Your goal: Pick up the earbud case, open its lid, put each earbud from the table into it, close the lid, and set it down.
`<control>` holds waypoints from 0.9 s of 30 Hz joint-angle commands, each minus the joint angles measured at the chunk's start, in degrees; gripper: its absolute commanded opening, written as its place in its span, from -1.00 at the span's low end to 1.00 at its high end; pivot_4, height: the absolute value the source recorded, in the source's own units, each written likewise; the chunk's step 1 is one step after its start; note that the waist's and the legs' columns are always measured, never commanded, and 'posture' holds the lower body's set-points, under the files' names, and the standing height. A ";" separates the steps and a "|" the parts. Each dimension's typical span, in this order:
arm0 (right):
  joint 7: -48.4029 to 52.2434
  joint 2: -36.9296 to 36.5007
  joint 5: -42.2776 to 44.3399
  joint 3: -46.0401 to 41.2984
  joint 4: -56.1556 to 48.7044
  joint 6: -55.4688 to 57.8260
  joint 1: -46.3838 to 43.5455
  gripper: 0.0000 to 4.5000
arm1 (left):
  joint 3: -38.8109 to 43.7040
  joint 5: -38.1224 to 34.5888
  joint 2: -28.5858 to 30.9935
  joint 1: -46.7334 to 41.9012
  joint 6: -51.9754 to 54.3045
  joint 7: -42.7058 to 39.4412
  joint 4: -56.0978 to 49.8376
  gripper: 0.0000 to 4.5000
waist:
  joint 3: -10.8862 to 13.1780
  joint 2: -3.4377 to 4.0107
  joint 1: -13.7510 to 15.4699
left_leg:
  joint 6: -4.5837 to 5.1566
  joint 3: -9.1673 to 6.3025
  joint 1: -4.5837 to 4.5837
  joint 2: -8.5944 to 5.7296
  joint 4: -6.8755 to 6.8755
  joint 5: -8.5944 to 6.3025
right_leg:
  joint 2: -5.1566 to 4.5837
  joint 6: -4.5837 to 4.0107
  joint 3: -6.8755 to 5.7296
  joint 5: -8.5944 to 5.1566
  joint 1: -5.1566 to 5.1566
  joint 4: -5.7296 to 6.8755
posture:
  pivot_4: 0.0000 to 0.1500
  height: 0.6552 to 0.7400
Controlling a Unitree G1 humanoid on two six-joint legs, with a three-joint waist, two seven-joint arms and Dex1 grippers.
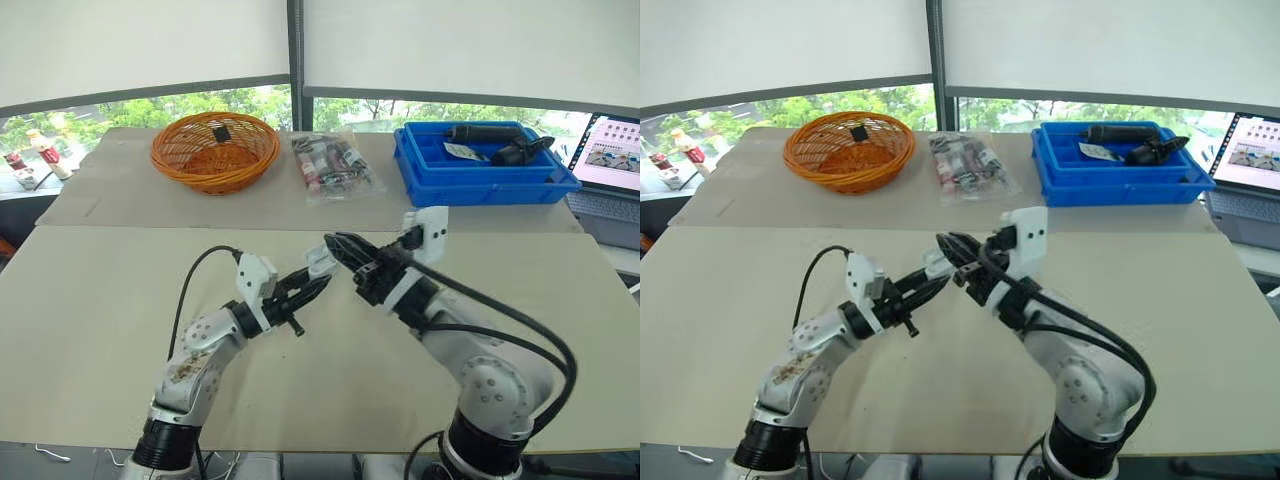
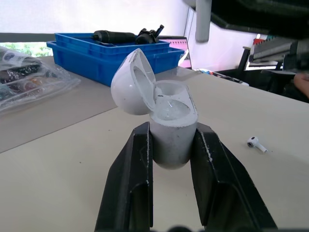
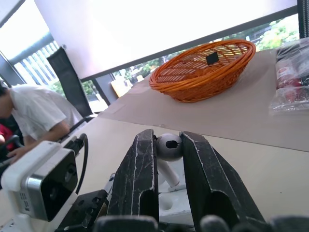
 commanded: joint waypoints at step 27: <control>-3.27 -2.62 -6.59 14.95 10.46 -23.86 7.53 -0.84 | 0.29 2.70 -2.09 -2.97 -2.95 0.87 0.49 -0.75 | 0.00 0.00 -0.92 | 0.00 -0.14 -0.01 0.04 0.00 0.00 | 0.00 -0.01 -0.29 0.00 0.02 0.00 | 1.00 0.83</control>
